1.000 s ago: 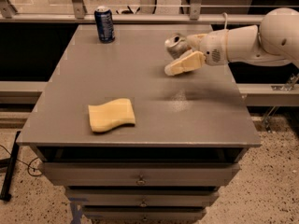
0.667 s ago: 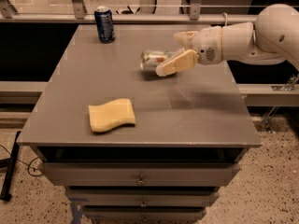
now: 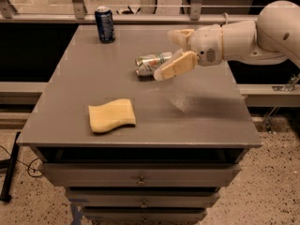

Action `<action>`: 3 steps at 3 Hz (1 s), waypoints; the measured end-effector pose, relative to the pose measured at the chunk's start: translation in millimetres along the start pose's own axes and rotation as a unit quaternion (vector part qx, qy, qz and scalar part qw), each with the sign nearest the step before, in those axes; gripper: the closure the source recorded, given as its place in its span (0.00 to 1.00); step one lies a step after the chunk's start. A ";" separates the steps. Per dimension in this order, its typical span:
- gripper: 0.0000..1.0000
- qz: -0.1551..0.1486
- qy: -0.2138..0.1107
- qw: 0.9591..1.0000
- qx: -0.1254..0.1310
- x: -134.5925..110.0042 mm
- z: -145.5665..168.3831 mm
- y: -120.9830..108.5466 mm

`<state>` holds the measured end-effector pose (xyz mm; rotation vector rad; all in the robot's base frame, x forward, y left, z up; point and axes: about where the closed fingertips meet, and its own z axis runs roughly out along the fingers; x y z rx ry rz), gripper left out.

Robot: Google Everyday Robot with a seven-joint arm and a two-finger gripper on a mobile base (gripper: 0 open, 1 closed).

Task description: Knock 7up can over

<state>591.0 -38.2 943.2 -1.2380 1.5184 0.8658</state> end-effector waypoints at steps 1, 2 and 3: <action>0.00 -0.019 -0.004 1.000 0.017 6.1 -17.7 -18.5; 0.00 -0.039 0.008 0.997 0.061 9.4 -55.6 -56.3; 0.00 -0.046 0.004 0.996 0.072 1.1 -64.3 -62.4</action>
Offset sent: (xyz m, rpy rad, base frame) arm 0.0819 -0.1457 0.0293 -0.0926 -0.1929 -0.2266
